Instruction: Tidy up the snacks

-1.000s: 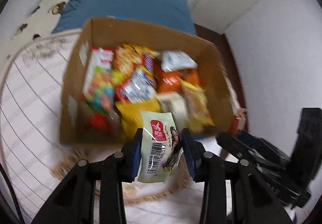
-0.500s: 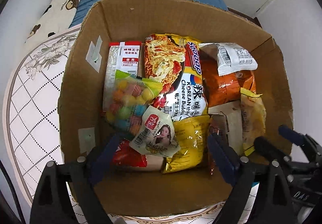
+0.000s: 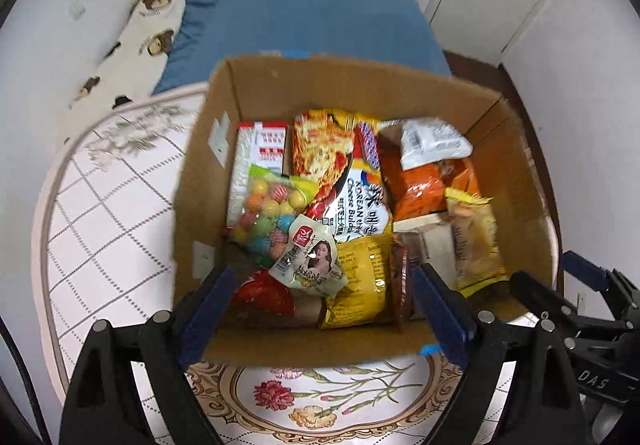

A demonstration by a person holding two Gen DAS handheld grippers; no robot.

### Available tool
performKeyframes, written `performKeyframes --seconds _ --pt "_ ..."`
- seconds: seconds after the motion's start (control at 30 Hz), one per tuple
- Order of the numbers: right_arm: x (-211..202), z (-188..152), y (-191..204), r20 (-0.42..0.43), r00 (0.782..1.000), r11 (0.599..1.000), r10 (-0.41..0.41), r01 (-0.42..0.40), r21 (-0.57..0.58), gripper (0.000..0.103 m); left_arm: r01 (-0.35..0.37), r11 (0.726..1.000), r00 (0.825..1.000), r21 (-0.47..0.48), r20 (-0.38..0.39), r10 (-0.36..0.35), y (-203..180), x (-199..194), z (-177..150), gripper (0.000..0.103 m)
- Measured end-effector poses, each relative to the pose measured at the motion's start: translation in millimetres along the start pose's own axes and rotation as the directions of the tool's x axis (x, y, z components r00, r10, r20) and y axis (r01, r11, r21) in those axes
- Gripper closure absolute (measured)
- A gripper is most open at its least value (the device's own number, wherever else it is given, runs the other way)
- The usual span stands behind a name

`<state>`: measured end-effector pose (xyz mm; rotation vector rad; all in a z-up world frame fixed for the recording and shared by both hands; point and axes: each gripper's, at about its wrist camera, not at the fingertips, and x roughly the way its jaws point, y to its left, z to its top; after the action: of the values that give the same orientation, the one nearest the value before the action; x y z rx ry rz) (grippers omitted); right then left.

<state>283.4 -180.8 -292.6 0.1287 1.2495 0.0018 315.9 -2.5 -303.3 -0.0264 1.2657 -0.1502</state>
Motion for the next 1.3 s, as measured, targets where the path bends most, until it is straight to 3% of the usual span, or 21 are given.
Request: performKeyframes --seconds 0.47,0.73,0.93,1.07,1.3 --pt "-140 -74 9 0.23 0.973 0.999 0.004 0.004 -0.032 0.004 0.03 0.999 0.975 0.028 0.22 -0.035 -1 -128 -87 0.012" --pt "-216 -129 16 0.34 0.941 0.999 -0.007 0.019 -0.034 0.003 -0.024 0.999 0.945 0.044 0.326 0.009 -10 -191 -139 0.012" --pt "-264 -162 21 0.418 0.908 0.998 -0.022 0.041 -0.038 0.002 -0.095 0.994 0.906 0.046 0.418 0.067 -18 -233 -171 0.012" --pt "-286 -178 24 0.456 0.889 0.997 -0.035 0.061 -0.043 0.001 -0.107 0.993 0.891 0.041 0.448 0.077 -20 -253 -184 0.012" --pt "-305 -193 24 0.474 0.88 0.997 -0.037 0.062 -0.039 0.001 -0.109 0.993 0.873 0.048 0.482 0.073 -24 -270 -196 0.012"
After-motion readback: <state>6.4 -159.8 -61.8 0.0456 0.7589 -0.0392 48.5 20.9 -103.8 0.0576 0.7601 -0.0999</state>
